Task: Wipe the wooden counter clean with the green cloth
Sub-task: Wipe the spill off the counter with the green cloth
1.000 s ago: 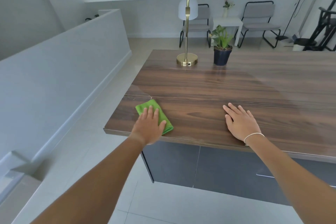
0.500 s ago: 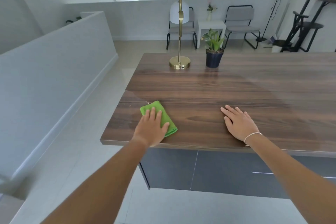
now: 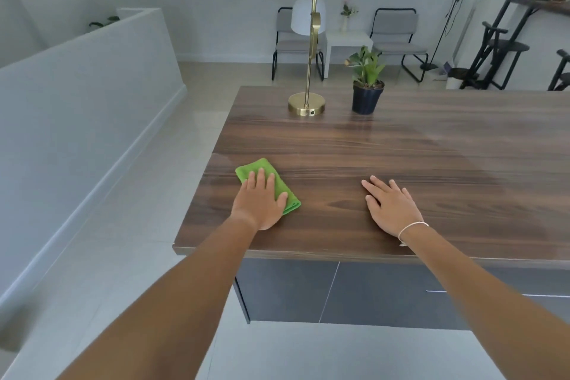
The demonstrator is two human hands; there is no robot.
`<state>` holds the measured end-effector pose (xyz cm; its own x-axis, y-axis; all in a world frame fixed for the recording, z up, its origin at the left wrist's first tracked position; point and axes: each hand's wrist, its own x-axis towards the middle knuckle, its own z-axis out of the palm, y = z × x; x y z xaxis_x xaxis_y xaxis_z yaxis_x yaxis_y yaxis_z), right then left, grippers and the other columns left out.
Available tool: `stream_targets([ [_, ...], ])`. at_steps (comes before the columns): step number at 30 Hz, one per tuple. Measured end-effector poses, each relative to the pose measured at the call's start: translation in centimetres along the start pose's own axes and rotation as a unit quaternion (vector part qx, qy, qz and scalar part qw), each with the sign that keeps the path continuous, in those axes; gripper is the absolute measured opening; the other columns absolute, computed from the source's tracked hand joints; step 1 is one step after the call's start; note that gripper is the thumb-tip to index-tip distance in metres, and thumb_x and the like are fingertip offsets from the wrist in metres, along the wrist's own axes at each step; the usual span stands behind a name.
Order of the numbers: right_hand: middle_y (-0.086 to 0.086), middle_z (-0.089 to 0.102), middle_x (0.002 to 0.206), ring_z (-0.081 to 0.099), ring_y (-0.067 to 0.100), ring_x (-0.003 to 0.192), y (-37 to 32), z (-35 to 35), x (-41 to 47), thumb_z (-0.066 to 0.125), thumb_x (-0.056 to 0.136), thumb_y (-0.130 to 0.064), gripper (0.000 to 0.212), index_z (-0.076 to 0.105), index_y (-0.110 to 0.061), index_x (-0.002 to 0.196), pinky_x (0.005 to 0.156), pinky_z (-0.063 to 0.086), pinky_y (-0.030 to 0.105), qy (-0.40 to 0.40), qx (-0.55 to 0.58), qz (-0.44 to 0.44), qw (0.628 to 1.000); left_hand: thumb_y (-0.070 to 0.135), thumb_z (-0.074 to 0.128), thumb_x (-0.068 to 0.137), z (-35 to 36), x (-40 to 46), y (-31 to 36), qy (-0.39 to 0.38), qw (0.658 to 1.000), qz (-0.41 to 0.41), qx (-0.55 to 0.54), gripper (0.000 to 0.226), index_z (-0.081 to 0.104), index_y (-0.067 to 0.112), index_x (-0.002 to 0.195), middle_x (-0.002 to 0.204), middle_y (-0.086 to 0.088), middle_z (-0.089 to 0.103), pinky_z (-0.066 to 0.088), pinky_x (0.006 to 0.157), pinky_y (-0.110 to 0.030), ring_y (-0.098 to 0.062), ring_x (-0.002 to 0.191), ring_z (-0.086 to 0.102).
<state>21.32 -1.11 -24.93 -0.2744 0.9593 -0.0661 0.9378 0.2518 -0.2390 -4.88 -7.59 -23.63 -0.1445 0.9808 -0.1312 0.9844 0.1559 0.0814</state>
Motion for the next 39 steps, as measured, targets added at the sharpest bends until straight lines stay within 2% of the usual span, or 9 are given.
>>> stream_targets([
  [2,-0.009,0.018,0.157,0.015,0.026,0.144,-1.4,0.4,0.6,0.027,0.098,-0.029,0.046,0.028,-0.030,0.144,0.117,0.009,0.041,0.005,0.006,-0.007,1.000,0.046,0.019,0.096,0.5,0.5,1.3,0.001,0.999,0.037,-0.012,0.067,0.005,0.008,0.149,0.159,-0.018,0.001,0.003,0.121,-0.042,-0.034,0.147,0.001],
  [5,-0.009,0.020,0.156,0.016,0.026,0.144,-2.4,0.7,1.2,0.027,0.098,-0.027,0.046,0.029,-0.030,0.144,0.117,0.010,0.041,0.016,0.003,-0.008,1.000,0.048,0.019,0.096,0.4,1.1,-0.6,0.000,0.999,0.052,-0.006,0.067,0.006,0.011,0.149,0.160,-0.016,0.002,0.005,0.121,-0.042,-0.033,0.147,0.002],
  [12,-0.009,0.023,0.155,0.017,0.025,0.144,-2.3,1.3,1.0,0.027,0.098,-0.027,0.045,0.030,-0.031,0.143,0.117,0.011,0.040,0.041,0.001,-0.005,0.999,0.049,0.019,0.096,-1.3,3.4,-9.8,-0.004,0.999,-0.034,0.034,0.067,0.007,0.011,0.150,0.160,-0.014,0.004,0.007,0.121,-0.040,-0.030,0.148,0.006],
  [21,-0.011,0.022,0.156,0.014,0.023,0.145,-2.1,1.4,1.1,0.026,0.098,-0.028,0.046,0.029,-0.032,0.144,0.118,0.008,0.039,0.042,0.007,-0.005,0.999,0.048,0.017,0.096,-1.6,6.4,-10.4,-0.008,0.998,-0.065,0.020,0.067,0.005,0.008,0.150,0.160,-0.015,0.003,0.006,0.121,-0.040,-0.031,0.148,0.004],
  [31,-0.009,0.021,0.156,0.016,0.025,0.144,-2.1,1.3,1.0,0.023,0.098,-0.028,0.047,0.027,-0.030,0.144,0.118,0.010,0.040,0.028,-0.003,-0.006,1.000,0.045,0.023,0.097,0.2,-3.6,-9.4,0.025,0.996,-0.080,-0.024,0.066,0.010,0.007,0.149,0.160,-0.016,0.005,0.004,0.121,-0.040,-0.031,0.148,0.005],
  [35,-0.009,0.020,0.156,0.015,0.025,0.144,-2.2,1.3,0.9,0.021,0.098,-0.028,0.047,0.026,-0.030,0.145,0.118,0.010,0.040,0.023,-0.005,-0.010,1.000,0.043,0.028,0.097,0.8,-8.6,-8.7,0.035,0.992,-0.087,-0.083,0.064,0.012,0.010,0.149,0.160,-0.012,0.004,0.003,0.121,-0.043,-0.029,0.148,0.002],
  [39,-0.008,0.020,0.157,0.015,0.025,0.144,-2.2,1.2,0.9,0.021,0.098,-0.028,0.047,0.025,-0.029,0.145,0.118,0.010,0.041,0.025,-0.004,-0.017,1.000,0.040,0.028,0.097,1.0,-10.4,-8.1,0.035,0.991,-0.101,-0.079,0.063,0.009,0.010,0.149,0.160,-0.012,0.003,0.003,0.121,-0.043,-0.028,0.148,0.001],
])
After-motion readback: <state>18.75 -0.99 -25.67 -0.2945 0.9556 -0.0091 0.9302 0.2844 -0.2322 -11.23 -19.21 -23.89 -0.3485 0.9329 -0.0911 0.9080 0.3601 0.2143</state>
